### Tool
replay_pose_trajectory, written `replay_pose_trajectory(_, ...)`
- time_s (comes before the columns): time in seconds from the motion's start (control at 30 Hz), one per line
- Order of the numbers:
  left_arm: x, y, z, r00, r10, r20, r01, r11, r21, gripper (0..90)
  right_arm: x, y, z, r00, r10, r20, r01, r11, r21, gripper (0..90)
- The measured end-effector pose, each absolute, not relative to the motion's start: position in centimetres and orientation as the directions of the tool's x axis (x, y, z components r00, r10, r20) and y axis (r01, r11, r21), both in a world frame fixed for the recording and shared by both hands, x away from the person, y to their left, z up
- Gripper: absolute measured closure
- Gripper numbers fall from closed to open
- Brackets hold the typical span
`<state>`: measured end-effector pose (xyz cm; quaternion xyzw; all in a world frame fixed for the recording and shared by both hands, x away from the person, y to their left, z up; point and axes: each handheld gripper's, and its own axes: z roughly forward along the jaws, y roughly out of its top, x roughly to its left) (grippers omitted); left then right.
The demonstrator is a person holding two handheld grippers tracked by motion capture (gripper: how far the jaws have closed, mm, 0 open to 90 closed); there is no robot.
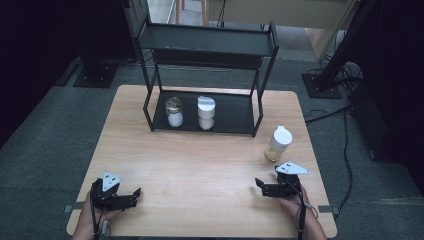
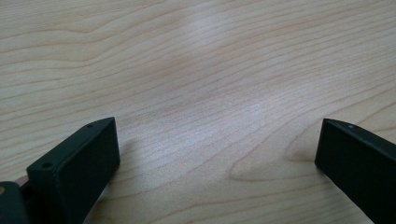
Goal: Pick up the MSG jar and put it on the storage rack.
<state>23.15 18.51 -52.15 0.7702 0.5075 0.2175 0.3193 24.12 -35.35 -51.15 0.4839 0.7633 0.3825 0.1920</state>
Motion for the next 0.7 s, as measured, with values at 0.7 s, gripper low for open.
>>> replay_pose_trajectory(0.7,23.1,18.5,-52.2,0.386,0.922,0.012,0.644,-0.279,0.712,0.0,21.2,-40.2,-51.2,-0.373,0.924,0.083,0.607,0.175,0.776,7.3)
